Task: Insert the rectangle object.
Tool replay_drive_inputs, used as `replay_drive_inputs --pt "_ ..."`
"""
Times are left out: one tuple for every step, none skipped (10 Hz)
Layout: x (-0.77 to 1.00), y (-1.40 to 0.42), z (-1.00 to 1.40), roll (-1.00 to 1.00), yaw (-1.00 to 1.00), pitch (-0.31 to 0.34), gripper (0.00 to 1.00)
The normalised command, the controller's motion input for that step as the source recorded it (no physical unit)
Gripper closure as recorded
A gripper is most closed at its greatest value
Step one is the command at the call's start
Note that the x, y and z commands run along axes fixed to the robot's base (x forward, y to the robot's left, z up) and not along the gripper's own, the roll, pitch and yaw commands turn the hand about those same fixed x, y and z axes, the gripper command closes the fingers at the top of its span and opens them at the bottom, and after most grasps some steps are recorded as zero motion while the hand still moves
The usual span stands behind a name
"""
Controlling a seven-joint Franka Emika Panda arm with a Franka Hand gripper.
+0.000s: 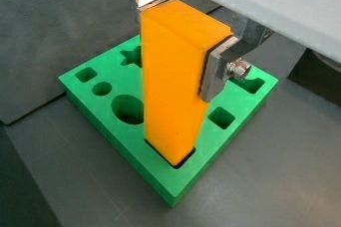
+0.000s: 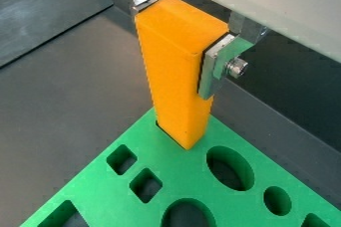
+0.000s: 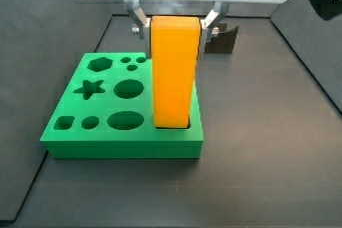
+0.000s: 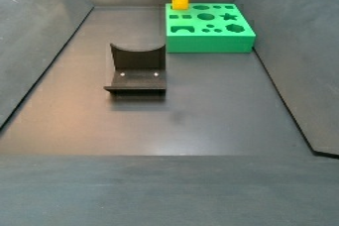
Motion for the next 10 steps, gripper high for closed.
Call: replay_drive_inputs --pt "0.00 -0.17 -0.43 0.45 0.18 0.000 1.00" --pt "0.05 -0.17 -0.43 0.45 0.14 0.000 1.00" --pt "0.25 -0.10 -0.45 0.39 0.05 0.079 1.00" --pt "0.42 -0.07 -0.54 0.25 0.00 0.170 1.00" --pt "0.32 -0.01 -0.51 0.16 -0.13 0.170 1.00" --pt "0.00 0.00 -0.35 0.05 -0.16 0.096 1.00" --pt "-0.09 0.00 -0.26 -0.02 -0.08 0.006 1.00" --pt "-0.13 -0.04 -0.18 -0.15 0.00 -0.006 1.00" --pt "-0.21 -0.06 -0.08 -0.18 0.13 -0.079 1.00" --pt "-0.24 -0.09 -0.03 -0.14 0.29 -0.110 1.00"
